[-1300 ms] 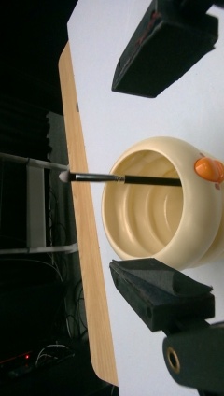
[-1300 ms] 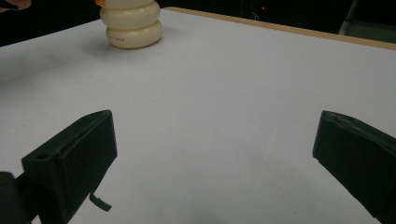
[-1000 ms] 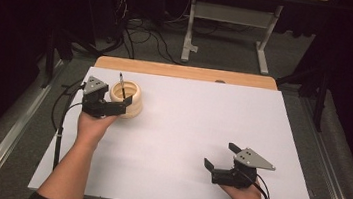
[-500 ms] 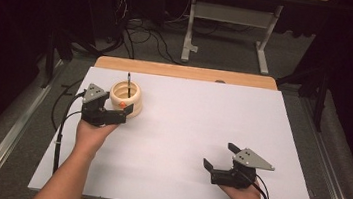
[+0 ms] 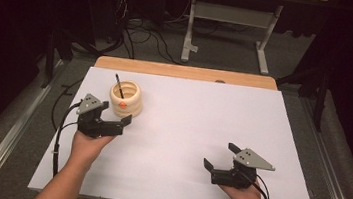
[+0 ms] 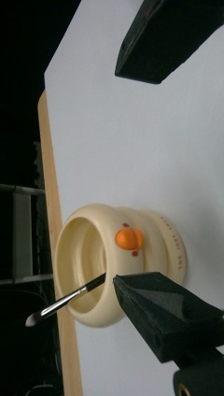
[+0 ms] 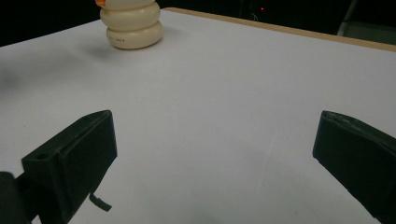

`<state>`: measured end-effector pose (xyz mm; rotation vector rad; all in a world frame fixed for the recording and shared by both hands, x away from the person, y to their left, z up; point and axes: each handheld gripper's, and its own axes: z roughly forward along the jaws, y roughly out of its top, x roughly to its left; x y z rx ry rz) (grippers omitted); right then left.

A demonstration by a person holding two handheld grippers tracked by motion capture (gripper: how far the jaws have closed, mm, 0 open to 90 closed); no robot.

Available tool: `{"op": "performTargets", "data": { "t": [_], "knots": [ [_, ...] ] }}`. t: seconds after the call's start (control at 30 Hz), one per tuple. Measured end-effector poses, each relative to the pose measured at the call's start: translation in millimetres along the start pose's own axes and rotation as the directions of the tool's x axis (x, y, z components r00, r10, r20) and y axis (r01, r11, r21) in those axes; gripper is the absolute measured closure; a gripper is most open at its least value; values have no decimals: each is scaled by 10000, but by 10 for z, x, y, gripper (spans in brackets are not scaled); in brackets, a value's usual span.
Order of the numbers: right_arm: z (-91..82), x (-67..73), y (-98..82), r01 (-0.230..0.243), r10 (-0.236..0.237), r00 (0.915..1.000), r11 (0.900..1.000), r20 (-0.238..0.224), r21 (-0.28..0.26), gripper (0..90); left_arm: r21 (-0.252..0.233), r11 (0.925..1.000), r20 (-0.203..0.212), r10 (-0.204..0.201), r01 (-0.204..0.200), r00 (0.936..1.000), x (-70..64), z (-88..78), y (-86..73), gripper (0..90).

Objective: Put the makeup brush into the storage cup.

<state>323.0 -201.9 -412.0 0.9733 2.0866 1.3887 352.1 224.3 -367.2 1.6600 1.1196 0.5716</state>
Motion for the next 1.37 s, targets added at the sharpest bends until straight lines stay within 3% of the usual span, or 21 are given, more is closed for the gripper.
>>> {"op": "performTargets", "data": {
  "t": [0.3,0.47,0.67,0.8,0.97,1.37],
  "knots": [
    [-3,7,3,18,-18,10000,10000,3,-5,10,28,9998,694,198,-201,9974,-237,-112,-231,29],
    [3,14,-1,17,-17,10000,10000,-12,28,10,-37,9987,1164,502,-501,9919,-373,-157,-408,29],
    [31,52,-8,157,-156,9999,9998,-75,102,10,-257,9986,1668,509,-473,9847,-471,-185,-584,29],
    [37,59,-2,286,-285,9996,9996,-58,65,10,-194,9905,1847,1372,-1359,9732,-547,-145,-624,27],
    [13,49,5,9,-9,10000,10000,-4,-1,10,-356,9832,1949,1825,-1790,9637,-562,-127,-608,6],
    [-52,12,21,-143,147,9997,9997,190,-189,10,-273,9851,1883,1716,-1695,9670,-505,-127,-595,0]
  ]
}}
